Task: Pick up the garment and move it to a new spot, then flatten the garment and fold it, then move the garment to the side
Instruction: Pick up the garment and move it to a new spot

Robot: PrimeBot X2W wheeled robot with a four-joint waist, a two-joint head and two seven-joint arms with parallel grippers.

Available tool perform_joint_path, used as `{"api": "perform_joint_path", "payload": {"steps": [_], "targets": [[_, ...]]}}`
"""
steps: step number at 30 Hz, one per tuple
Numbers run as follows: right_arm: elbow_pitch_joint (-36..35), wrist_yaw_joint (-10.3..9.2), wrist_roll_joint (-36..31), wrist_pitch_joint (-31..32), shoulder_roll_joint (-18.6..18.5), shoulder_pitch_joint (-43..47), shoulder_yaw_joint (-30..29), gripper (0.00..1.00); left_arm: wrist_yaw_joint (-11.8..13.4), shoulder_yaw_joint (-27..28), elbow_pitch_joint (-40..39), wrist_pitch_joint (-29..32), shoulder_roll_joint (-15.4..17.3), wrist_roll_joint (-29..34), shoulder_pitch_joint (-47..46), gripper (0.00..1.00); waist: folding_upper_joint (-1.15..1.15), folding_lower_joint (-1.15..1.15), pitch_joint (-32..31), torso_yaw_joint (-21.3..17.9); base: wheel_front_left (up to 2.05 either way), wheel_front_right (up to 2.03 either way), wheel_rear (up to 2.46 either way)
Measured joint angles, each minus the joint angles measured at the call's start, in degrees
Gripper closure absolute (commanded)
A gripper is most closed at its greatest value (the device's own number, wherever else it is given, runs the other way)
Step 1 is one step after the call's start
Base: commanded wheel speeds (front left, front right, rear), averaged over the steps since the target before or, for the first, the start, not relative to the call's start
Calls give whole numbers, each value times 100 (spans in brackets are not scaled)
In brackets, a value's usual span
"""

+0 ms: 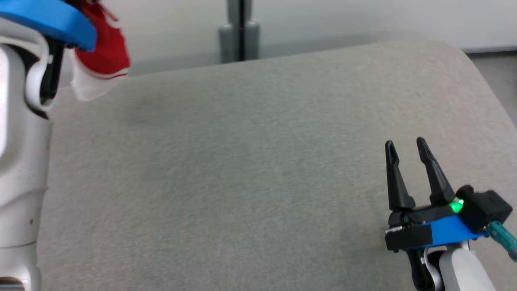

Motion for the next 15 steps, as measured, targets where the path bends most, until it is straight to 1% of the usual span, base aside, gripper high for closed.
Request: {"api": "perform_joint_path", "payload": {"steps": [4,8,11,15], "targets": [[-25,1,144,-1,-3,-34,96,0,0,-208,-423,205,-109,-91,10,100,0,1,16,-431,0,0,0],[-52,1,242,-1,-2,-75,163,0,0,-375,-599,313,-197,-140,174,100,0,0,22,-763,0,0,0],[-64,1,288,-1,-3,-75,137,0,0,-512,-578,310,-307,-185,403,100,0,0,27,-887,0,0,0],[-81,0,291,-1,-3,-73,119,0,0,-772,-357,215,-488,-250,939,100,0,1,69,-896,0,0,0]]}}
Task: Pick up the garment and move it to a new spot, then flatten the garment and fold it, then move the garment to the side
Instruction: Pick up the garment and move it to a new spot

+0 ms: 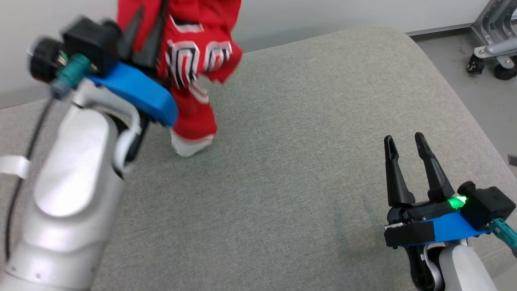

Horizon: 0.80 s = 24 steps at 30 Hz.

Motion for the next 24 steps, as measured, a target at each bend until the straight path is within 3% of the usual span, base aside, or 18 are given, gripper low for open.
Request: {"api": "perform_joint_path", "payload": {"steps": [15,16,17,19,24], "targets": [[-4,0,-132,0,-1,32,-76,0,0,-827,1092,-681,-801,-476,1765,100,0,0,-24,399,0,0,0],[11,0,-134,0,-1,37,-68,0,0,-917,1149,-690,-842,-491,1823,75,0,0,-34,430,0,0,0],[27,1,-140,0,-1,40,-59,0,0,-1026,1209,-705,-898,-528,1874,75,0,0,-46,458,0,0,0],[54,1,-162,0,-1,42,-32,0,0,-1177,1299,-798,-973,-544,1934,0,0,0,-85,508,0,0,0],[108,1,-229,0,-1,104,-51,0,0,-1437,1258,-1067,-1121,-597,1939,0,0,0,-269,644,0,0,0]]}}
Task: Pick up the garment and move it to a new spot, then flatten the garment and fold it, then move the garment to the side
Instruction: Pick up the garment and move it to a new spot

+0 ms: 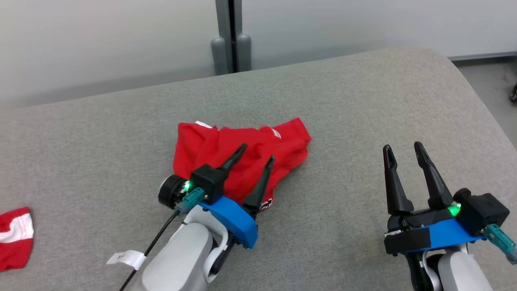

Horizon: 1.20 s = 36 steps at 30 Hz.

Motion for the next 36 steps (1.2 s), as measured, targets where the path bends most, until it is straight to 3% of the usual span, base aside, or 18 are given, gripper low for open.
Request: {"api": "perform_joint_path", "payload": {"steps": [5,8,14,20,29,36], "targets": [[55,-1,-59,0,0,116,-64,0,7,-42,-428,-178,-46,-1,-42,0,0,0,-201,206,0,0,0],[63,0,-79,0,1,151,-62,0,147,185,-693,-229,9,12,-29,0,0,0,-308,337,0,0,0],[83,0,-83,0,1,244,-82,0,511,901,-1291,-245,387,212,359,0,0,0,-465,598,0,0,0],[124,-1,-101,-1,1,324,-120,0,697,1786,-1857,-250,620,328,921,0,0,0,-575,866,0,0,0],[181,-1,-138,-1,2,365,-146,0,751,2639,-2142,-250,744,658,1706,0,0,0,-724,1171,0,0,0],[252,0,-156,-2,1,422,-155,0,739,2864,-2068,-252,673,917,2137,0,0,0,-803,1278,0,0,0]]}}
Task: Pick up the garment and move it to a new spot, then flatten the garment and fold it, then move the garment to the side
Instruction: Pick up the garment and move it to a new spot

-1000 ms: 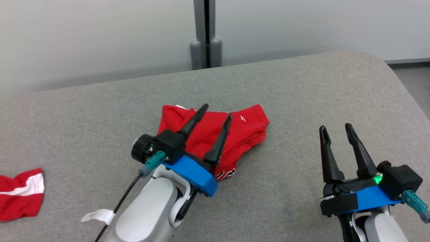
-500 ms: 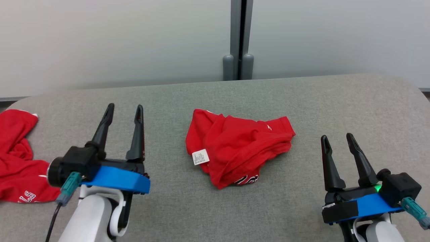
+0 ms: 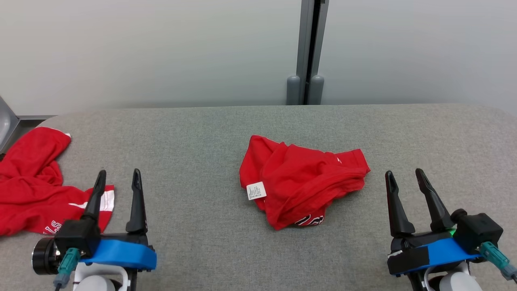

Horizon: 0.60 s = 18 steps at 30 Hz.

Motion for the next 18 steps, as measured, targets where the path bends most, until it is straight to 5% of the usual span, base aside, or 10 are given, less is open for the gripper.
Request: {"api": "perform_joint_path", "payload": {"steps": [18], "targets": [[302,0,-77,0,0,43,-98,0,-202,382,171,0,-299,371,211,0,0,0,-35,17,0,0,0]]}}
